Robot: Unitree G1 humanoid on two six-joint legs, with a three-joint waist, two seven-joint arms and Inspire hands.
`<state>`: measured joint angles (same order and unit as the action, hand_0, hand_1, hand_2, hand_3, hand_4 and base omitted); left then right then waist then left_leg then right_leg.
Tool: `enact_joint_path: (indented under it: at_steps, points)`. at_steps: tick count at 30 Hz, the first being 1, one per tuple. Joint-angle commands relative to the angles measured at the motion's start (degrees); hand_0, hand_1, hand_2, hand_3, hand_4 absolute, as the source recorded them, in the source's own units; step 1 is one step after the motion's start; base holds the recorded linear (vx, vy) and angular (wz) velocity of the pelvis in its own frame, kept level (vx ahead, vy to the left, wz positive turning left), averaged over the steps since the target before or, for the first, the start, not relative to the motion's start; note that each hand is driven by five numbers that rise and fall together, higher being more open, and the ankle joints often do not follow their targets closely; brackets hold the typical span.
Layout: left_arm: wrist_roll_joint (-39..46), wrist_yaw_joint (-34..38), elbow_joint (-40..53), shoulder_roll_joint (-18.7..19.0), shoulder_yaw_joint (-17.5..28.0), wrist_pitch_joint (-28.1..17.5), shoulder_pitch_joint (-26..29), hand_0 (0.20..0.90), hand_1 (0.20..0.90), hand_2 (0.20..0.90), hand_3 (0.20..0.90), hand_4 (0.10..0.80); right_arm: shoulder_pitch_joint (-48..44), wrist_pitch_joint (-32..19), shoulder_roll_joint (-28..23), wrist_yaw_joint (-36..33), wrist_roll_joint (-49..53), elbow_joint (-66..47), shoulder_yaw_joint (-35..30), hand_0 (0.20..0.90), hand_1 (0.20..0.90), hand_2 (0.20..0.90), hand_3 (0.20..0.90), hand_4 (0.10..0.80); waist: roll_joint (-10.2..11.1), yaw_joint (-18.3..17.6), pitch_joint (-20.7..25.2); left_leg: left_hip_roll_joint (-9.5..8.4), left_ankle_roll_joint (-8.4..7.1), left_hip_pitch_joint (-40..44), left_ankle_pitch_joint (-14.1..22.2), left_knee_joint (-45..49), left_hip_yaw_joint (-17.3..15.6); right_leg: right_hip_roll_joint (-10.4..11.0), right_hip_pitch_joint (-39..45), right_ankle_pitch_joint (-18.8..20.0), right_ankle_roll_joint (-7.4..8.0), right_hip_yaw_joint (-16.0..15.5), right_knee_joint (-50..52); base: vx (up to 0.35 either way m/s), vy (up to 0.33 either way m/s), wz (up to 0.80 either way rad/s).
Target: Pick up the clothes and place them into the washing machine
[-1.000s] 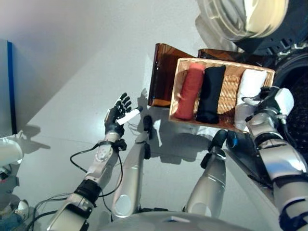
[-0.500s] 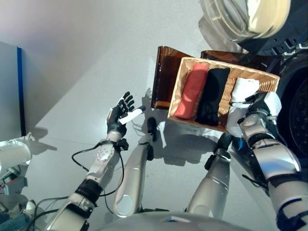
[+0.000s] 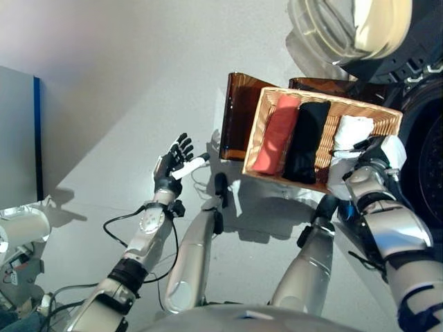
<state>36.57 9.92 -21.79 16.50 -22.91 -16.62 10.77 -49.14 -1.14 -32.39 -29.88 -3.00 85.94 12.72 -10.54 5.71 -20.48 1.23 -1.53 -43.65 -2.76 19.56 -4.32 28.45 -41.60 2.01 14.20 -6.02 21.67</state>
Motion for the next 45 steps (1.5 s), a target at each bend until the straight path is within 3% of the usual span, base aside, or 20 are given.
enact_joint_path:
  at_steps: [1,8,9,10,11,13,15,16,17,20,21,31,40,45]
  points:
    - [-0.8,-0.5,8.4,2.4,3.0,-3.4,-1.9,0.9,0.9,0.9,0.9,0.8,2.2,2.5,1.4,2.5,-1.5,1.2,0.5,0.9,0.9,0.9,0.9,0.8,-1.5,1.1,-0.1,2.99,-4.2,-2.1,4.7,5.3,1.6,0.7,0.1,4.4,-0.97,2.4,-1.2,0.0,0.0,0.0]
    - [-0.7,-0.8,9.4,2.9,3.6,-3.2,-2.6,0.9,0.9,0.9,0.9,0.8,2.0,3.0,1.7,3.2,-1.6,1.4,0.2,0.9,0.9,0.9,0.9,0.8,-2.0,1.5,0.0,3.03,-4.1,-3.3,4.7,6.0,1.5,0.5,-1.8,3.8,-1.17,3.2,0.2,0.002,-0.002,0.01]
    - [-0.6,-0.9,9.6,2.9,3.6,-3.2,-2.7,0.9,0.9,0.9,0.9,0.8,1.9,3.0,1.8,3.3,-1.4,1.4,0.1,0.9,0.9,0.9,0.9,0.8,-2.1,1.7,0.2,3.24,-4.54,-3.0,6.7,6.6,1.8,0.3,-1.7,1.9,-0.67,3.6,1.3,0.0,0.0,0.0]
    - [-0.6,-0.9,9.7,2.9,3.6,-3.2,-2.6,0.9,0.9,0.9,0.9,0.8,1.9,3.0,1.8,3.3,-1.4,1.3,0.1,0.9,0.9,0.9,0.9,0.8,-2.1,1.5,0.0,3.04,-4.09,-3.6,4.8,6.2,1.4,0.5,-2.2,3.7,-1.21,3.4,0.5,0.071,-0.009,-0.01]
    - [-0.7,-1.0,10.3,3.1,3.9,-3.2,-3.0,0.9,0.9,0.9,0.9,0.8,1.7,3.1,1.8,4.0,-1.5,1.5,0.2,0.826,0.826,0.826,0.826,0.747,-2.3,1.8,0.3,3.16,-4.48,-3.7,6.7,7.0,1.7,0.3,-2.7,1.8,-0.77,3.9,1.7,0.0,0.0,0.0]
    - [-0.6,-1.3,10.7,3.2,4.1,-3.0,-3.4,0.9,0.9,0.9,0.9,0.8,1.5,3.1,1.6,4.4,-1.3,1.5,0.0,0.2,0.2,0.2,0.2,0.3,-2.5,1.8,0.1,2.96,-3.97,-4.9,4.7,6.7,1.1,0.4,-3.9,3.7,-1.29,4.0,1.1,-0.076,0.029,-0.02]
    - [-0.5,-1.5,10.6,3.2,4.3,-2.9,-3.8,0.9,0.9,0.9,0.9,0.8,1.3,3.1,1.7,4.5,-1.3,1.6,0.0,0.2,0.2,0.2,0.2,0.3,-2.6,2.1,0.6,3.23,-4.33,-4.6,6.6,7.0,1.3,0.2,-4.2,1.9,-0.73,4.6,2.0,-0.006,0.007,-0.03]
    - [-0.5,-1.5,10.7,3.3,4.3,-2.9,-3.8,0.9,0.9,0.9,0.9,0.8,1.3,3.1,1.7,4.5,-1.3,1.5,0.0,0.2,0.2,0.2,0.2,0.3,-2.7,2.0,0.3,3.02,-3.84,-5.3,4.6,6.5,0.9,0.3,-4.9,3.8,-1.26,4.6,1.2,0.091,-0.003,-0.06]
    - [-0.6,-1.5,10.6,3.3,4.3,-2.9,-3.8,0.9,0.9,0.9,0.9,0.8,1.4,3.1,1.8,4.5,-1.3,1.5,0.0,0.2,0.2,0.2,0.2,0.3,-2.7,2.1,0.7,3.21,-4.26,-4.7,6.5,6.8,1.2,0.1,-4.6,1.9,-0.71,4.9,2.0,-0.01,0.007,-0.05]
    - [-0.6,-1.5,10.5,3.2,4.4,-2.8,-3.9,0.9,0.9,0.9,0.9,0.8,1.3,3.1,1.8,4.3,-1.4,1.5,0.1,0.2,0.2,0.2,0.2,0.3,-2.8,2.1,0.8,3.25,-4.22,-4.7,6.5,6.7,1.1,0.2,-4.8,2.1,-0.65,4.9,1.8,-0.004,0.006,0.0]
    - [-0.5,-1.4,10.4,3.1,4.3,-2.8,-3.9,0.9,0.9,0.9,0.9,0.8,1.1,3.1,1.9,4.1,-1.5,1.4,0.1,0.2,0.2,0.2,0.2,0.3,-2.9,1.8,0.6,3.03,-3.73,-5.1,4.4,6.0,0.6,0.4,-5.2,4.1,-1.15,4.7,0.9,-0.104,0.034,0.0]
    - [-0.5,-0.9,10.0,3.1,4.9,-2.8,-4.2,0.9,0.9,0.9,0.9,0.8,1.6,2.4,1.8,1.9,2.1,1.1,-3.0,0.2,0.2,0.2,0.2,0.3,-2.3,1.5,1.3,3.13,-4.08,-3.6,3.9,4.0,0.6,0.3,-3.6,4.6,-0.95,4.2,-0.9,-0.01,0.004,0.0]
    - [-0.1,1.1,7.1,2.5,7.0,-3.6,-4.9,0.9,0.9,0.9,0.9,0.8,7.6,-8.0,1.9,-0.8,22.5,-9.5,-13.1,0.2,0.2,0.2,0.2,0.3,0.2,-1.9,1.2,4.51,-5.42,2.0,2.9,-0.3,0.3,-0.9,2.1,6.0,-0.48,3.4,-5.5,0.032,-0.028,-0.07]
    - [0.1,1.5,6.7,2.0,8.6,-4.0,-5.7,0.9,0.9,0.9,0.9,0.8,13.8,-12.8,3.8,0.1,28.1,-17.5,-16.1,0.2,0.2,0.2,0.2,0.3,1.8,-4.3,0.9,5.2,-6.3,4.8,2.1,-2.1,0.2,-1.7,5.3,6.6,-0.47,2.9,-7.7,0.029,-0.049,-0.12]
